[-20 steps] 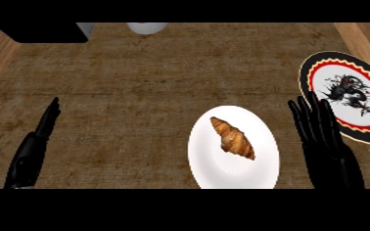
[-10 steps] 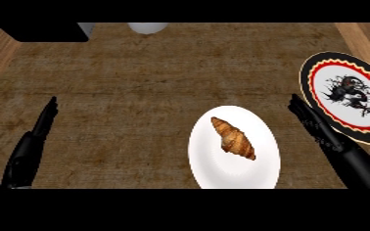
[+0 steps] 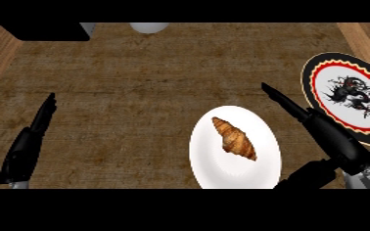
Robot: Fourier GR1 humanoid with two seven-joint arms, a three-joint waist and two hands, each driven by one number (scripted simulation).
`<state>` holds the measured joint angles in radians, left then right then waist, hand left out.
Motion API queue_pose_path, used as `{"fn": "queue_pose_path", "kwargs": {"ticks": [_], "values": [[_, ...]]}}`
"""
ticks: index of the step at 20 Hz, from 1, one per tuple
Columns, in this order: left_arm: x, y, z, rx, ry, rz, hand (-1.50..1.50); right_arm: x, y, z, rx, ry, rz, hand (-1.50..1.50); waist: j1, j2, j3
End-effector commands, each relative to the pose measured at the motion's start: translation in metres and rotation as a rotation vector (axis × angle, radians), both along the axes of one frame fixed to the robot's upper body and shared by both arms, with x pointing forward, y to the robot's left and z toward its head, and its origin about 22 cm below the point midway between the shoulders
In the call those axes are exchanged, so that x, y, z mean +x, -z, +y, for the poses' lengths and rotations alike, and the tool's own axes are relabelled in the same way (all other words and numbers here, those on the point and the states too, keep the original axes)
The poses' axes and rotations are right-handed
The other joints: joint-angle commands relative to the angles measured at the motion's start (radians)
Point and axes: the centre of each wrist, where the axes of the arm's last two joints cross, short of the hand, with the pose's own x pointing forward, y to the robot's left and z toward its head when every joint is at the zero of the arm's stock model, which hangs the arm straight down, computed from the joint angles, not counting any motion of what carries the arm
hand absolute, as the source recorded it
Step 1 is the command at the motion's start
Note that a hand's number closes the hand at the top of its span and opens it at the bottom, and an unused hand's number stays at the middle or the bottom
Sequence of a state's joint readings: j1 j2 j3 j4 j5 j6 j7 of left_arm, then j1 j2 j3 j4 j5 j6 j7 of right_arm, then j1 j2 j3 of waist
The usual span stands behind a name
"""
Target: Pick the croissant from the plate and place it in the plate
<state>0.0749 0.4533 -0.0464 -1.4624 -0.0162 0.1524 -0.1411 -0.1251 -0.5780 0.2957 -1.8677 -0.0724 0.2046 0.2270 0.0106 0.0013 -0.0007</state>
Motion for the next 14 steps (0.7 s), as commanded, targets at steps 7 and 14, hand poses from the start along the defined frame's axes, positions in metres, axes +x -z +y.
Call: {"fn": "queue_pose_path", "kwargs": {"ticks": [7,14], "values": [[-0.009,0.005,-0.007,0.003,0.012,0.0,0.0,0.025,0.037,0.016,-0.309,-0.136,0.109,-1.5,0.001,0.0,0.001],[0.004,-0.002,-0.016,-0.003,-0.004,0.004,0.0,0.056,0.056,0.035,-0.319,-0.185,0.12,-1.5,-0.003,0.0,0.001]]}}
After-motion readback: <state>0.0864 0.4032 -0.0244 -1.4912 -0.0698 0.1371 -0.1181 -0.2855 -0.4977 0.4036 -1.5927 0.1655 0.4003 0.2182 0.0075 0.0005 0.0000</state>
